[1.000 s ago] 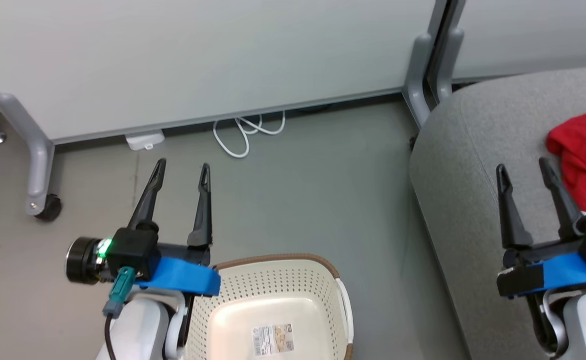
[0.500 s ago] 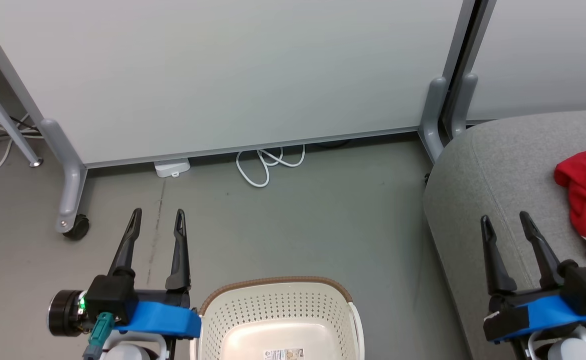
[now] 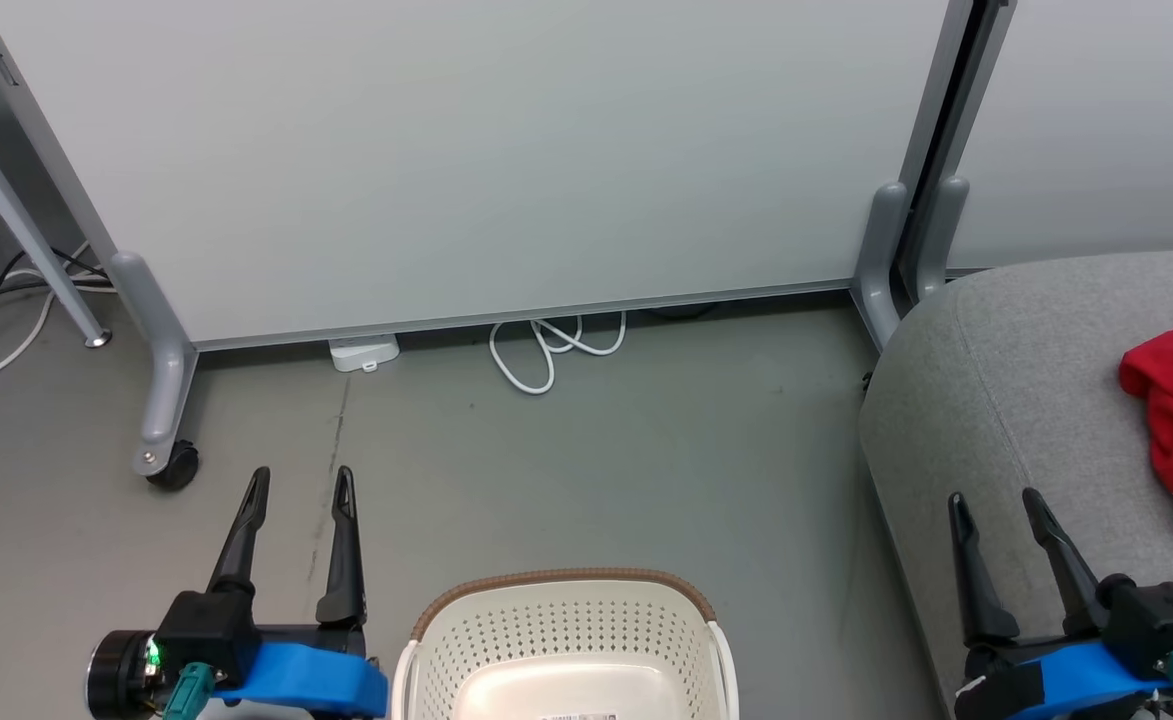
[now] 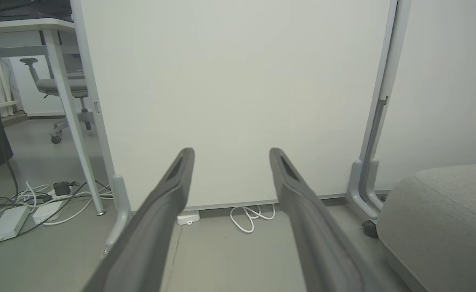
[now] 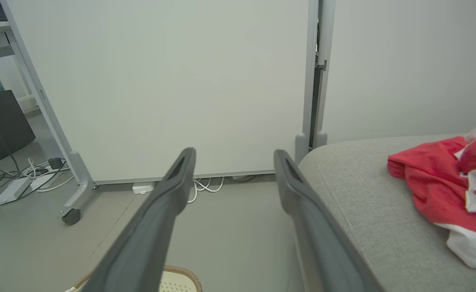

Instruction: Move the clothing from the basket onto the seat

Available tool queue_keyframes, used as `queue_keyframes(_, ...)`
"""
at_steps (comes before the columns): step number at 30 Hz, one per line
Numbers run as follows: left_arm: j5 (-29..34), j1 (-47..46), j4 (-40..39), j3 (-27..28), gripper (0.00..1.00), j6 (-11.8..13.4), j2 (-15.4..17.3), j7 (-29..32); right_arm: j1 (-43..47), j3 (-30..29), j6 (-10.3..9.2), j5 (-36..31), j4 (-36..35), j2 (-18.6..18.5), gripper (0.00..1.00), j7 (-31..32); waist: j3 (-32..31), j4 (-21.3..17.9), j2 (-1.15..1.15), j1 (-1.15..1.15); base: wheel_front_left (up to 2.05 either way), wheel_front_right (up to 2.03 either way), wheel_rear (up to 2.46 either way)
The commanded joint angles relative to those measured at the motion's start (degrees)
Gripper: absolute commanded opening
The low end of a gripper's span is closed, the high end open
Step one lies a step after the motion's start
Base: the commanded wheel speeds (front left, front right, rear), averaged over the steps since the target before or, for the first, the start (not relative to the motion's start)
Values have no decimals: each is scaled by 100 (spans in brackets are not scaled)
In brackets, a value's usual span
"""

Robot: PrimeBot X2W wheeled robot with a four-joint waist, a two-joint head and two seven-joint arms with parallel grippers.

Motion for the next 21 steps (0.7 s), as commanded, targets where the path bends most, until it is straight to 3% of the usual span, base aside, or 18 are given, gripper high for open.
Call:
queue_keyframes(1, 35, 56, 26, 37, 100, -26, -6, -16, 94, -5, 1, 22, 23, 30, 100, -20, -13, 14, 0, 0, 0, 0, 0)
queue_keyframes(19, 49, 167, 209, 155, 100, -130, -46, -17, 192, -41, 1, 38, 108, 149, 100, -20, -122, 77, 0, 0, 0, 0, 0)
queue_keyframes(20, 42, 143, 210, 121, 0, -109, -36, 0, 119, -35, 0, 3, 114, 133, 0, 0, -123, 77, 0, 0, 0, 0, 0)
queue_keyframes(21, 38, 154, 249, 116, 0, -107, -36, 7, 119, -34, 0, 5, 159, 135, 0, 9, -123, 77, 0, 0, 0, 0, 0)
